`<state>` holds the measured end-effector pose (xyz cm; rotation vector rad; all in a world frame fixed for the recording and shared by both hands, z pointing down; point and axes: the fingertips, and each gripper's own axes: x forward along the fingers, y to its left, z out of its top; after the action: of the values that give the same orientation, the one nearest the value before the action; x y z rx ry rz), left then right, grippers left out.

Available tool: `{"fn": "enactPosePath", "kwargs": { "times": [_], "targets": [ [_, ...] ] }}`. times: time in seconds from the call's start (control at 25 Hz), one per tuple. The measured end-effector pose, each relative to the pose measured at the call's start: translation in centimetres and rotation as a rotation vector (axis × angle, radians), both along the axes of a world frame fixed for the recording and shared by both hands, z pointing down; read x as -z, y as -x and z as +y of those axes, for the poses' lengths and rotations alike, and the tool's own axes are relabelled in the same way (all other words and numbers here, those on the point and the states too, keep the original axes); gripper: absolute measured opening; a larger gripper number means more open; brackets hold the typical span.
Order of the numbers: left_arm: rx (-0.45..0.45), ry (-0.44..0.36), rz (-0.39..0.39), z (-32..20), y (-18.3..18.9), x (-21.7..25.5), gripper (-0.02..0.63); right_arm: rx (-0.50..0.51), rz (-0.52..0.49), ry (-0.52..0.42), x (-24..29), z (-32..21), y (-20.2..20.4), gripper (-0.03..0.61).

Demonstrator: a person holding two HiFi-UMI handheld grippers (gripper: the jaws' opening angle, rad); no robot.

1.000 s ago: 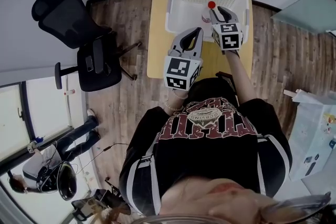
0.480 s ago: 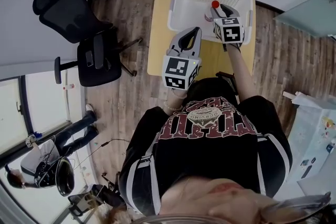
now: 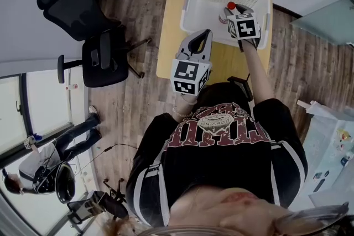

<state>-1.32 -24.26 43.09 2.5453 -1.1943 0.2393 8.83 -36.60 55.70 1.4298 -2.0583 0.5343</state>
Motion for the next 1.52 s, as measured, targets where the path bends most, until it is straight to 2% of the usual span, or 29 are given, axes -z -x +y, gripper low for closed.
{"fn": "enactPosePath", "kwargs": {
  "times": [0.36, 1.0, 1.52],
  "targets": [
    [0.038, 0.008, 0.004, -0.1, 1.9, -0.3, 0.040, 0.054, 0.075, 0.052, -2.0, -1.0, 0.6, 0.173],
    [0.096, 0.019, 0.003, 0.2, 3.8, -0.4, 0.040, 0.048, 0.058, 0.019, -1.9, -1.9, 0.5, 0.181],
    [0.101, 0.012, 0.012, 1.2, 4.2, 0.0, 0.040, 0.054, 0.027, 0.006, -1.3, -1.1, 0.0, 0.179]
  ]
}}
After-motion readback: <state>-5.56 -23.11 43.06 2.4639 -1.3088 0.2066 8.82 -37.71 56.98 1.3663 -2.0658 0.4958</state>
